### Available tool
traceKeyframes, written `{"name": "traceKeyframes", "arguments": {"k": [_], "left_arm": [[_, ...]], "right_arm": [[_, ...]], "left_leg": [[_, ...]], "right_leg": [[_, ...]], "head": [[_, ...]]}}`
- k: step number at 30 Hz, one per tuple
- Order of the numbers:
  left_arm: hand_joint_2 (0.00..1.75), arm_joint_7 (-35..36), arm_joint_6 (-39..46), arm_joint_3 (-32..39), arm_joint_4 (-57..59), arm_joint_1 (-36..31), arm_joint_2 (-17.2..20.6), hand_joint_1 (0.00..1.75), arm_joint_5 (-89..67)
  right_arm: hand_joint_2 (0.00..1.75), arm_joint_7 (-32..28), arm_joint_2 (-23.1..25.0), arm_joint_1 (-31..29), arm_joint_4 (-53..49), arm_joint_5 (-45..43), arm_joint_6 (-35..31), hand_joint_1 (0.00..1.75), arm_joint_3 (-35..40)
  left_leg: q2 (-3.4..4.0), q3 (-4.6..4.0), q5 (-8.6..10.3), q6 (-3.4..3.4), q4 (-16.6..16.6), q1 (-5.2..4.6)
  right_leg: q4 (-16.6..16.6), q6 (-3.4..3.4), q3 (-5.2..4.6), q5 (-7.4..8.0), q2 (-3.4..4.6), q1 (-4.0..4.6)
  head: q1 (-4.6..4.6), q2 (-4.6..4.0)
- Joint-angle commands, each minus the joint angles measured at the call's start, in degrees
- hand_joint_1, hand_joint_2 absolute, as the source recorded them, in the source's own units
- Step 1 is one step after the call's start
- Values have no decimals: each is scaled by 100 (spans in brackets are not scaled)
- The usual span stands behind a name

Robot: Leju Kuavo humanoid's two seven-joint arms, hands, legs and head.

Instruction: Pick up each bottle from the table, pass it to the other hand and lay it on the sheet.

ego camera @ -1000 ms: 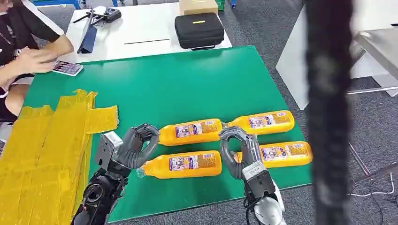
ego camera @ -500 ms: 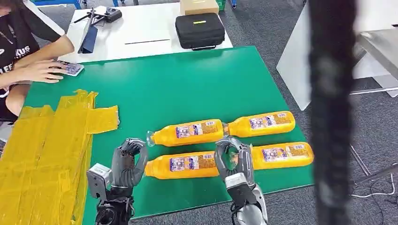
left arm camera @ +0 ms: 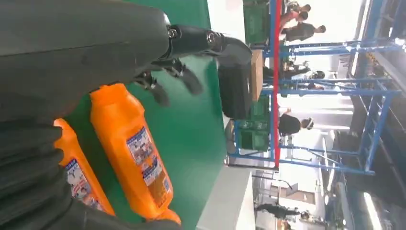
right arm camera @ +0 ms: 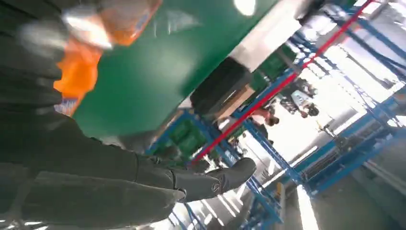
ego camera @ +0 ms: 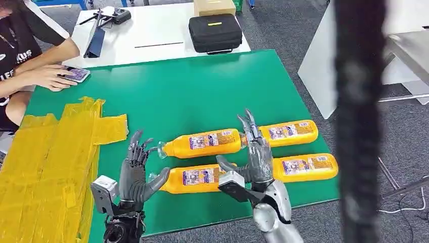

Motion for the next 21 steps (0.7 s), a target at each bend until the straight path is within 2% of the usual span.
{"name": "traceKeyframes", "arguments": {"k": [1, 4, 6, 7, 8, 12, 14, 15, 21], "left_arm": [[175, -10, -226, 69, 429, -247, -38, 0, -50], [175, 2, -285, 96, 419, -289, -37, 0, -69], [175, 18, -305, 116, 407, -291, -38, 0, -68], [175, 23, -311, 121, 402, -293, -35, 0, -68], [175, 26, -316, 125, 401, -294, -34, 0, -68], [175, 69, -413, 149, 417, -334, -38, 0, -65], [175, 76, -432, 151, 438, -371, -44, 0, -69], [175, 84, -445, 151, 444, -391, -46, 0, -71], [175, 106, -465, 154, 487, -460, -48, 0, -80]], "right_arm": [[175, 1043, -631, -1213, 718, 1159, 562, 0, 194], [175, 1448, -786, -2121, 1547, 1295, 1608, 0, 414], [175, 1442, -743, -2288, 1753, 1291, 1650, 0, 405], [175, 1435, -745, -2346, 1854, 1302, 1764, 0, 460], [175, 1439, -749, -2395, 1909, 1317, 1831, 0, 492], [175, 1338, -630, -3170, 3008, 1513, 2415, 0, 983], [175, 1256, -444, -3529, 3695, 1492, 2537, 0, 1155], [175, 1213, -336, -3671, 3987, 1475, 2587, 0, 1238], [175, 1037, 34, -3936, 4768, 1363, 2681, 0, 1480]], "left_leg": [[21, 45, -20, -16, 3, 1], [22, 37, -13, -14, 1, 0], [30, 27, -7, -9, 0, 0], [48, 69, -31, -24, 13, 3], [27, 35, -9, -11, 1, 1], [22, 26, 3, 1, 0, 0], [48, 66, -21, -13, 9, 2], [49, 35, -1, -1, 1, 0], [30, 30, 3, -2, -2, 2]], "right_leg": [[-1, 1, 43, -13, 8, 2], [-3, 2, 34, -6, 13, 1], [-4, 1, 23, 2, 23, 0], [7, 1, 62, -17, 30, 4], [-3, -4, 33, 4, 15, 2], [-3, -3, 24, 8, 11, 1], [6, -4, 59, -9, 27, 4], [-2, -3, 28, 10, 27, 2], [-2, -4, 28, 7, 10, 3]], "head": [[0, 0], [0, 0], [0, 0], [0, 0], [0, 0], [0, 0], [0, 0], [-2, 0], [0, 0]]}}
